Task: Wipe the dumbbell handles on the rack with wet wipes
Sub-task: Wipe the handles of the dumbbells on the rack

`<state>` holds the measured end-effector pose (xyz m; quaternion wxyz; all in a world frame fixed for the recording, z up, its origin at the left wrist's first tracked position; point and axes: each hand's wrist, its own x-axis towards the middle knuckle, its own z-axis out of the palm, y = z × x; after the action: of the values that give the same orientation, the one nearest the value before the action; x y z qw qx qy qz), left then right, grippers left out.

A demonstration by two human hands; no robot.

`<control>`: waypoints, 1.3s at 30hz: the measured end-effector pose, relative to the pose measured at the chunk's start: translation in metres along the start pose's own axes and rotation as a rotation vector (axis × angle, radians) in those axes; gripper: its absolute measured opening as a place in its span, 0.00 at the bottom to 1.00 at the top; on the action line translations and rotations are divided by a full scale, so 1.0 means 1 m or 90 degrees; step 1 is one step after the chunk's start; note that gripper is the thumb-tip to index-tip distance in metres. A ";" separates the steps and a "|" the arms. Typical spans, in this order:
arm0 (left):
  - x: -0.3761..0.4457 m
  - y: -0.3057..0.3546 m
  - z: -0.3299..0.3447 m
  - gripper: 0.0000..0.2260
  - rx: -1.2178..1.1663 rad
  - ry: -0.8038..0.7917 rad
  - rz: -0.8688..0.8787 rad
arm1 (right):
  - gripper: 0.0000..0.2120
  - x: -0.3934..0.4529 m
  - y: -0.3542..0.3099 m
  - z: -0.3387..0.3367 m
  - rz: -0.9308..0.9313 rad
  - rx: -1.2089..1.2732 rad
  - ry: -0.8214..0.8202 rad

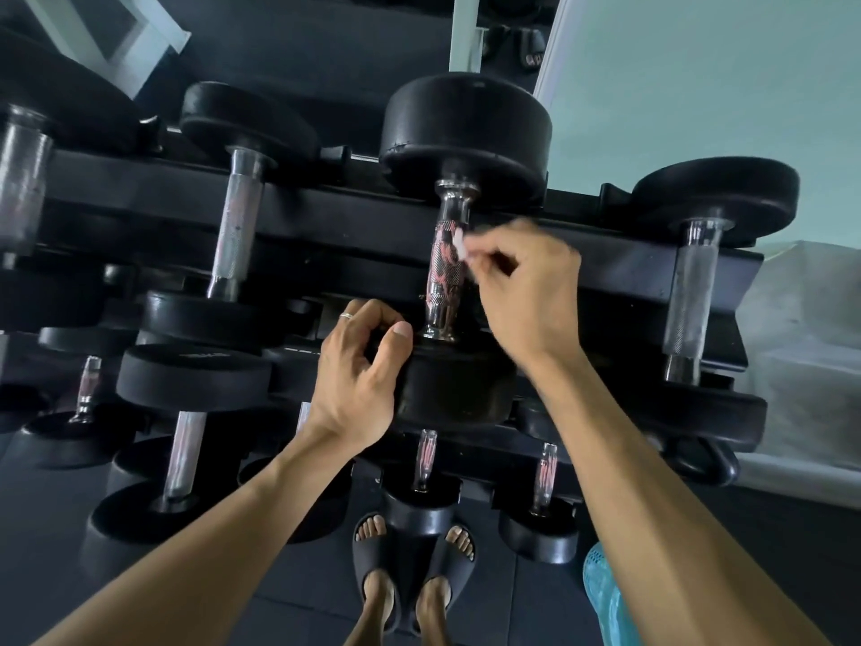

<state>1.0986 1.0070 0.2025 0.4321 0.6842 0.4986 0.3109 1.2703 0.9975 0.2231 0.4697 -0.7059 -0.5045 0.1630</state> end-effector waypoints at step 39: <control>0.001 0.000 0.001 0.12 0.005 0.000 0.010 | 0.06 0.000 -0.005 -0.018 0.160 0.079 -0.160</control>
<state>1.0999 1.0071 0.2021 0.4270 0.6897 0.4941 0.3126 1.2801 0.9887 0.2357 0.4219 -0.7070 -0.4558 0.3382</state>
